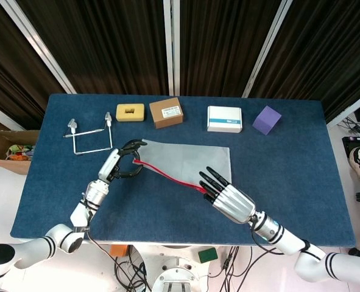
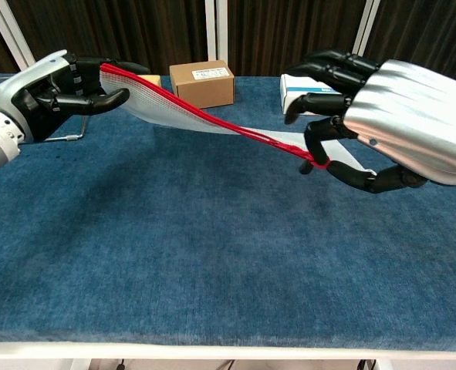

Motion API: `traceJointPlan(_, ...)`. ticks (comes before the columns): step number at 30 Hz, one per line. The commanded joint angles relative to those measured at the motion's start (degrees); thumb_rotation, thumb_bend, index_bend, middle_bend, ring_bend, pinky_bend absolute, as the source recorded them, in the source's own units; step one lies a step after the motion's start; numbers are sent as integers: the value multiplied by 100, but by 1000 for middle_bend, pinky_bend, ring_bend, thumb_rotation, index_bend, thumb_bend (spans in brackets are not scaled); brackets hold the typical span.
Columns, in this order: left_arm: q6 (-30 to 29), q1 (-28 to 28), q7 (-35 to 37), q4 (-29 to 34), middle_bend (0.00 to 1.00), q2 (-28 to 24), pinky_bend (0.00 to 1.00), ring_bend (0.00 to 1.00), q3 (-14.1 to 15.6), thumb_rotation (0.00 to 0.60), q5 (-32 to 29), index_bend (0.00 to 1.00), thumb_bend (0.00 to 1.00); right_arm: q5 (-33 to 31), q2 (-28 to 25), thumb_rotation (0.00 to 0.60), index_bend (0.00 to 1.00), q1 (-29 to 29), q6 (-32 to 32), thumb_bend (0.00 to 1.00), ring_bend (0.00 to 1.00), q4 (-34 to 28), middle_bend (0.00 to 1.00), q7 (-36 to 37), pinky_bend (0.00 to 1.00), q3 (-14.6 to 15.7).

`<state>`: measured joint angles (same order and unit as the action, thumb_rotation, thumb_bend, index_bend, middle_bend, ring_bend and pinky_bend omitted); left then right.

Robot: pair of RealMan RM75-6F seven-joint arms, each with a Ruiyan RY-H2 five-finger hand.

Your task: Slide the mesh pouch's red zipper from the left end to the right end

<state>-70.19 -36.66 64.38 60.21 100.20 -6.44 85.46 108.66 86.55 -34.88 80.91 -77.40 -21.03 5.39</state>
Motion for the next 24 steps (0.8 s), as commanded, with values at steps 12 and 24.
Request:
traceJointPlan(12, 35, 124, -312, -19, 230, 12, 171, 100, -61, 600, -68, 644, 491, -283, -282, 600, 724, 879, 354, 485, 0, 479, 272, 355, 0, 303)
traceJointPlan(24, 2, 104, -1133, 102, 230, -35, 167, 99, -27, 600, 80, 592, 467, -507, -551, 600, 168, 1090, 154, 227, 0, 160, 60, 448, 0, 222)
